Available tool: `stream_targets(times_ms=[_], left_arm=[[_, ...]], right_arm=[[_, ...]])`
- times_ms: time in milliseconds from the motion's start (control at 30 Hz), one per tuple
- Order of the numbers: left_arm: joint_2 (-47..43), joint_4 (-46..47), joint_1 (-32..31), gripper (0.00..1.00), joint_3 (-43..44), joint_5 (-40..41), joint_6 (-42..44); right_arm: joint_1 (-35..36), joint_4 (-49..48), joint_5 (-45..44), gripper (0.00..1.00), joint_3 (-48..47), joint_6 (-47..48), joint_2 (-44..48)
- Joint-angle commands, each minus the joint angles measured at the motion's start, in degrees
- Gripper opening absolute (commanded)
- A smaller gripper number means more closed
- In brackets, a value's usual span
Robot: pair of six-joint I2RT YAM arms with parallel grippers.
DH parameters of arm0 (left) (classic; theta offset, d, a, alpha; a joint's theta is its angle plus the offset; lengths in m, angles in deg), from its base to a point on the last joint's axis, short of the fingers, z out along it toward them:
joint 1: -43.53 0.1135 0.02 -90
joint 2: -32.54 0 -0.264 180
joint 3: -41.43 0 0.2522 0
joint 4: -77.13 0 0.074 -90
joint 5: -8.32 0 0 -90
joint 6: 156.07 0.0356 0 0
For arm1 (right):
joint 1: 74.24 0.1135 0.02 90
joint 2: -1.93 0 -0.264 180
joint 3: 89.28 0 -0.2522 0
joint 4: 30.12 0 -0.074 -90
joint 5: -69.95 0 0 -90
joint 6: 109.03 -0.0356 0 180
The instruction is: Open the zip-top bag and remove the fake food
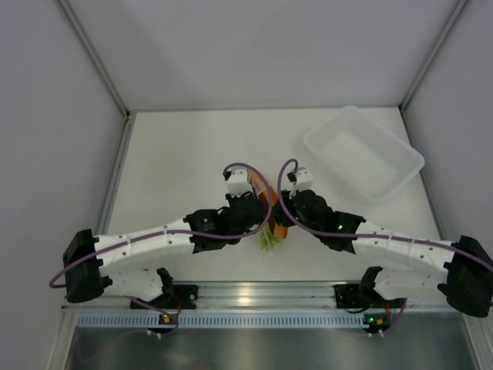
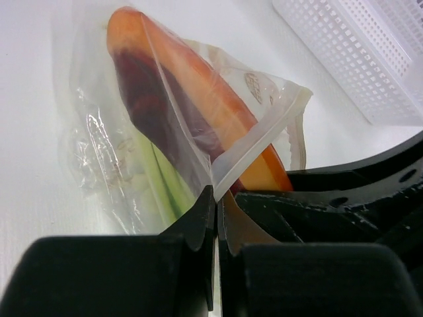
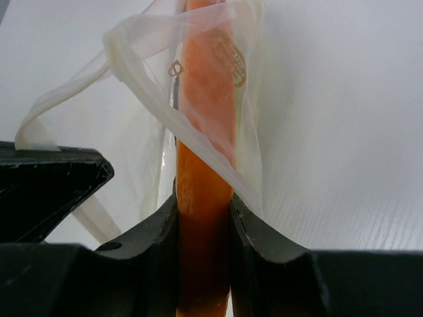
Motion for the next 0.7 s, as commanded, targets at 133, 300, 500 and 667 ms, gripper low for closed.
stream_targets(times_ms=[133, 300, 500, 667], left_arm=[[-0.86, 1.65, 3.07, 0.00, -0.89, 0.01, 1.79], [-2.97, 1.65, 8.87, 0.00, -1.94, -1.23, 2.05], [-5.08, 1.65, 14.32, 0.00, -4.13, -3.68, 2.05], [-6.31, 2.09, 19.59, 0.00, -6.07, -8.51, 1.43]], right_arm=[[0.79, 14.13, 4.65, 0.00, -8.45, 1.26, 4.55], [0.80, 16.17, 12.19, 0.00, -5.38, 1.18, 11.59], [0.88, 18.45, 20.65, 0.00, -4.32, 3.11, 17.48], [0.45, 20.90, 25.84, 0.00, -5.63, 7.85, 22.06]])
